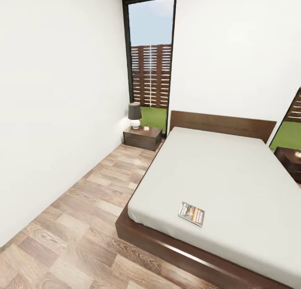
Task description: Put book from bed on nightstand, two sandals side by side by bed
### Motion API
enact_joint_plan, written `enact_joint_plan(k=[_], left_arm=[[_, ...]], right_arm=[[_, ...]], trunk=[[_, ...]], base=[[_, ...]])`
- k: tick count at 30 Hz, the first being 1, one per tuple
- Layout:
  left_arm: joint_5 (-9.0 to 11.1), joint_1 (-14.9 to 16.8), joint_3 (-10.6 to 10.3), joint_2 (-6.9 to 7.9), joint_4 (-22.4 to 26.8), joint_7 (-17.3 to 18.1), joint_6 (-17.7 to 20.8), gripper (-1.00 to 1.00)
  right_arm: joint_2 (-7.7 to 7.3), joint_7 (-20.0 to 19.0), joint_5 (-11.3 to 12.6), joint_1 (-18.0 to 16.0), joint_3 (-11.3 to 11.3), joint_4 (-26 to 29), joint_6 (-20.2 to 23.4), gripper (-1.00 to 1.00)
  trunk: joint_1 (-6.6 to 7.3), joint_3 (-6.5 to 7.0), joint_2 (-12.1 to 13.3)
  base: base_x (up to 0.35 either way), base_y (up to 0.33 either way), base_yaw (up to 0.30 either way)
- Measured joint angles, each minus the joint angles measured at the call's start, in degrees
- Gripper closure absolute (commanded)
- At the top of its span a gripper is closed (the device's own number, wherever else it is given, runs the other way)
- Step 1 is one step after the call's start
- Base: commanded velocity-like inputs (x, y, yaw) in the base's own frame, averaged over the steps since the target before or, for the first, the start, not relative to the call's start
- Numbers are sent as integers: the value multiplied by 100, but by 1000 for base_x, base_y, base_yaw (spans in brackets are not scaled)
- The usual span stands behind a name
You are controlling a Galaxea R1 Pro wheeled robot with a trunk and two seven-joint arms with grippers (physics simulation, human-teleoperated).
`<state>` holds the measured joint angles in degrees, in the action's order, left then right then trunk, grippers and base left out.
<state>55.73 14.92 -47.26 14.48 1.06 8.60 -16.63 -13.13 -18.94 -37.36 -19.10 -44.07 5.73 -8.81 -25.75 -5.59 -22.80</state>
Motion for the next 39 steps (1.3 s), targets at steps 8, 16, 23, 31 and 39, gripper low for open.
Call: enact_joint_plan(k=[8, 16, 23, 31, 39], left_arm=[[0, 0, 0, 0, 0, 0, 0, -100], [0, 0, 0, 0, 0, 0, -4, -100], [0, 0, 0, 0, 0, 0, -11, -100], [0, 0, -2, 0, 0, 0, -13, -100], [0, 0, -3, 0, 0, 0, -13, -100]], right_arm=[[-4, 0, 4, 0, 0, 0, 0, -100], [-7, 0, 4, 0, 0, 0, 0, -100], [-5, 0, 5, 0, 0, 0, 0, -100], [-5, 0, 4, 0, 0, 0, 0, -100], [-5, 0, 3, 0, 0, 0, 0, -100]], trunk=[[0, 30, 0], [0, 60, 0], [0, 87, 0], [0, 117, 0], [0, 147, 0]], base=[[2, 82, -277], [0, 31, -277], [0, 7, -277], [0, 2, -277], [0, 0, -277]])
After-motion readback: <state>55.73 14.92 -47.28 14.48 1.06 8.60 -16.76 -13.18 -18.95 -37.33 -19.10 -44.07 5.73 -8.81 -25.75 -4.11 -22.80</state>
